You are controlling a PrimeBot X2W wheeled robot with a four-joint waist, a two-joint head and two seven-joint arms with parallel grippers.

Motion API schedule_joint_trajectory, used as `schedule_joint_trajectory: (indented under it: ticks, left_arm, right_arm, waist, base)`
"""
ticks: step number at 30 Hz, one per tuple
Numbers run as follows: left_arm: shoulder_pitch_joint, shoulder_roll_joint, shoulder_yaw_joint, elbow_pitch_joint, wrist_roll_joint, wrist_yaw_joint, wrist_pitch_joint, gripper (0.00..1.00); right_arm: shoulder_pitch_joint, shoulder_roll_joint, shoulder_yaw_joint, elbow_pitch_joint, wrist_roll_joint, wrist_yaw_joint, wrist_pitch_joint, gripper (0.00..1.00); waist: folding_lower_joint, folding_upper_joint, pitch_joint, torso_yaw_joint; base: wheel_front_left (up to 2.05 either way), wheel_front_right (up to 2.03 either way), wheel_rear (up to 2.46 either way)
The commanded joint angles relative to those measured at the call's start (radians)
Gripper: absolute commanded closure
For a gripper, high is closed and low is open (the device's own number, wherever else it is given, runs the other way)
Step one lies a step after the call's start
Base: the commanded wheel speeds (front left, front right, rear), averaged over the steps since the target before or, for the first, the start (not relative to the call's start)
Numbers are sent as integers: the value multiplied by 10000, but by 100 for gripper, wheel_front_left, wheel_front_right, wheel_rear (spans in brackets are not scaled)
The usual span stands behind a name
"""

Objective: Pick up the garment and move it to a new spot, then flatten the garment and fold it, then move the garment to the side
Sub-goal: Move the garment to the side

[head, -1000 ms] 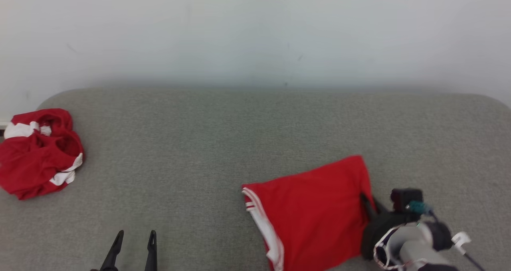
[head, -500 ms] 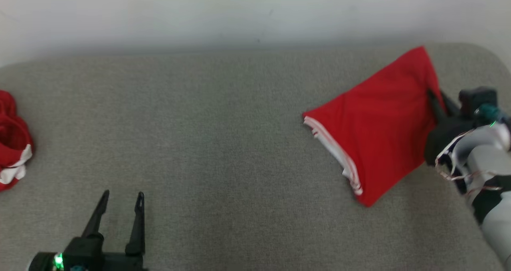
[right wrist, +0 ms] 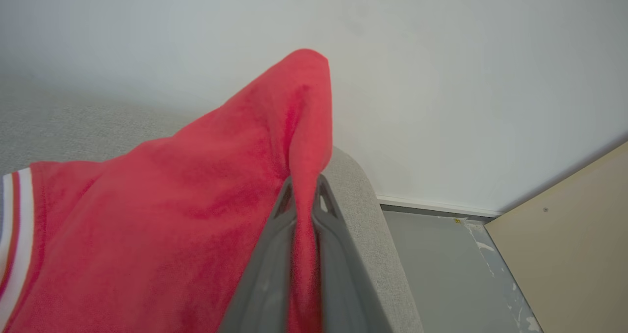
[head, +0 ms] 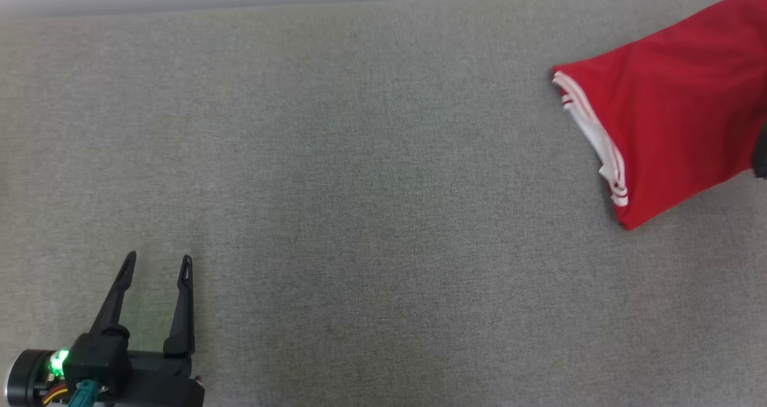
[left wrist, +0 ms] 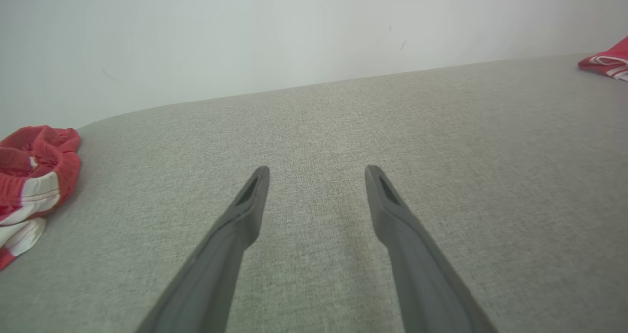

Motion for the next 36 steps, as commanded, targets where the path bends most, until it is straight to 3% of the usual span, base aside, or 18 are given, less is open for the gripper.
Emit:
schedule_joint_trajectory:
  ticks: [1, 9, 14, 15, 16, 17, 24, 27, 32, 36]
  left_arm:
    - [-167, 44, 40, -99, 120, 25, -20, 0]
    - [-214, 106, 226, -308, 126, 25, -20, 0]
    - [-149, 48, 336, -331, 173, 25, -20, 0]
    - [-162, 48, 342, -328, 168, 25, -20, 0]
    - [-182, 40, 337, -320, 173, 25, -20, 0]
    - [-198, 32, 335, -314, 181, 25, -20, 0]
    - [-69, -77, 411, -199, 199, 25, -20, 0]
    - [93, -171, 494, -142, 172, 25, -20, 0]
    - [328, -393, 490, -59, 130, 25, -20, 0]
    - [587, -474, 492, 14, 135, 27, -20, 0]
  right_arm:
    - [-229, -275, 45, 138, -28, -23, 41, 100]
    - [-675, -651, 146, 448, -190, -23, 100, 100]
    - [-816, -530, 175, 521, -281, -23, 102, 100]
    - [-801, -550, 146, 551, -291, -23, 92, 94]
    - [-741, -601, 125, 575, -289, -23, 67, 51]
    - [-686, -649, 79, 597, -257, -23, 50, 0]
    - [-739, -603, -248, 628, -518, -23, -265, 0]
    - [-664, -15, -774, 259, -153, -23, -358, 0]
    - [504, 385, -1986, -1838, -229, -23, -347, 0]
    - [2061, 1071, -2851, -3806, -767, -23, -348, 0]
  waist:
    - [-2, -2, 283, -125]
    - [-2, -2, 552, -268]
    - [-2, -2, 573, -341]
    - [-2, -2, 579, -349]
    - [-2, -2, 583, -351]
    - [-2, -2, 580, -352]
    - [-2, -2, 279, -414]
    - [-2, -2, -32, -452]
    - [-2, -2, -716, -409]
    - [-2, -2, -1211, -339]
  base:
    - [0, 0, 0]
    - [0, 0, 0]
    - [0, 0, 0]
    - [0, 0, 0]
    - [0, 0, 0]
    - [0, 0, 0]
    - [0, 0, 0]
    - [0, 0, 0]
    - [0, 0, 0]
    - [0, 0, 0]
